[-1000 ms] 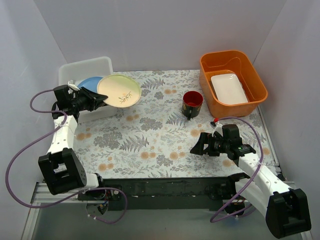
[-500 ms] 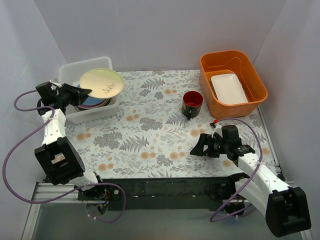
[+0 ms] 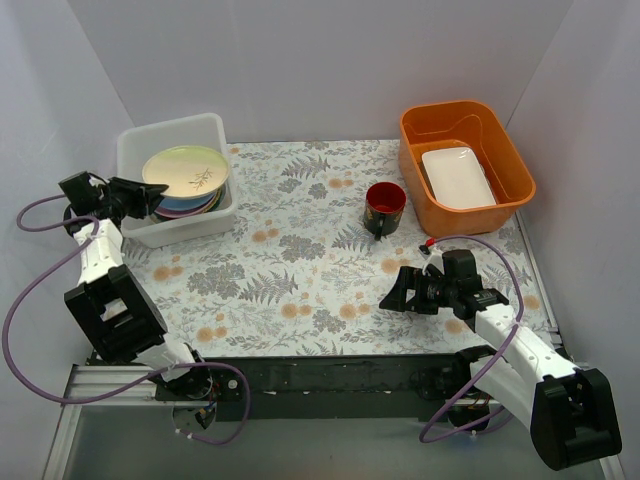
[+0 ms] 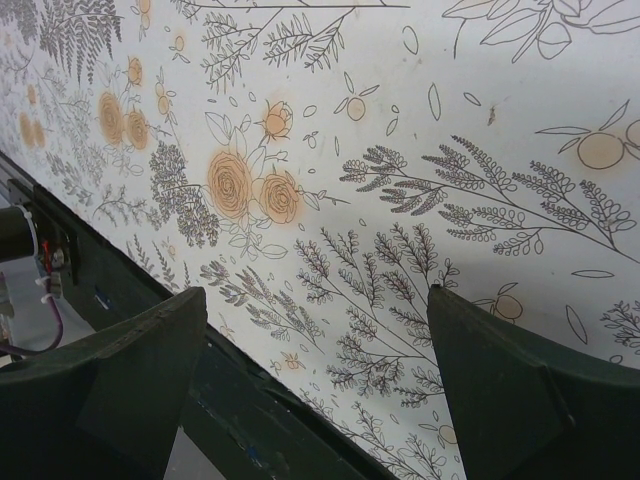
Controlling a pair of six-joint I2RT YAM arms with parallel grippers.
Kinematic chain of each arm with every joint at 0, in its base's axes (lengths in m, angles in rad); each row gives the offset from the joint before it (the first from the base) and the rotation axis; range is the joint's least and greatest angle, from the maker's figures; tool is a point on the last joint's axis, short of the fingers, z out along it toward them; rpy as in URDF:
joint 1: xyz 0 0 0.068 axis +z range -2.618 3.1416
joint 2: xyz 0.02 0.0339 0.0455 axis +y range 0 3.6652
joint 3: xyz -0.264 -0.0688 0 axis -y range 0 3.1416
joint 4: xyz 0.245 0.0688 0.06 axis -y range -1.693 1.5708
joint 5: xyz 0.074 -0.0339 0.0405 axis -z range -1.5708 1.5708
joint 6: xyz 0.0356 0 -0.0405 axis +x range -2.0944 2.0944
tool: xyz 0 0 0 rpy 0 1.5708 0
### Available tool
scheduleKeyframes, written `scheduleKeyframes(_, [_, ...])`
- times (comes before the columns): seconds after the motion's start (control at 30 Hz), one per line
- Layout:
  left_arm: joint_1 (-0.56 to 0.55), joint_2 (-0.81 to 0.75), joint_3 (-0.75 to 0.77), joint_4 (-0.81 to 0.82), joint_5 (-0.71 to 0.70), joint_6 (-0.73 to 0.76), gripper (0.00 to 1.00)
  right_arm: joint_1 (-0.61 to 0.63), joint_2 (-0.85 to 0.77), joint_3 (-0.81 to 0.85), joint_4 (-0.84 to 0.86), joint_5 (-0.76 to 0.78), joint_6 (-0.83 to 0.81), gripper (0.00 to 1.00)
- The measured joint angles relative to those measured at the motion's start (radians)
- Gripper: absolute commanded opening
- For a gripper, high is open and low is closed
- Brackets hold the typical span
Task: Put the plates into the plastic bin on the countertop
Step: Place the plate in the plastic bin.
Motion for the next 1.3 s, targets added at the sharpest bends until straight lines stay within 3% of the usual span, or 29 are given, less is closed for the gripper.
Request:
scheduleKeyframes(0.6, [0.0, 0.019, 0.005, 0.0, -0.098, 0.027, 0.02, 0.0, 0.028, -0.008, 0.007, 0.003, -0.006, 0.98])
scheduleKeyframes(0.73, [0.0, 0.06, 0.005, 0.013, -0.103, 0.034, 0.32, 0.0, 0.034, -0.011, 0.011, 0.003, -0.005, 0.98])
scheduleKeyframes(0.77, [0.0, 0.071, 0.005, 0.016, -0.101, 0.037, 0.5, 0.0, 0.037, -0.013, 0.019, 0.003, -0.004, 0.98])
scheduleKeyframes(0.93, [0.002, 0.098, 0.011, 0.012, -0.097, 0.074, 0.79, 0.0, 0.06, -0.016, 0.06, -0.011, 0.007, 0.98])
scheduleKeyframes(1.03, [0.002, 0.098, 0.047, -0.034, -0.134, 0.105, 0.87, 0.0, 0.06, -0.016, 0.062, -0.011, 0.008, 0.98])
scheduleKeyframes(1.1, [0.001, 0.098, 0.078, -0.061, -0.165, 0.124, 0.98, 0.0, 0.061, -0.016, 0.062, -0.012, 0.007, 0.98])
scheduleKeyframes(1.3, [0.001, 0.097, 0.179, -0.185, -0.246, 0.198, 0.98, 0.0, 0.057, -0.016, 0.056, -0.011, -0.003, 0.98])
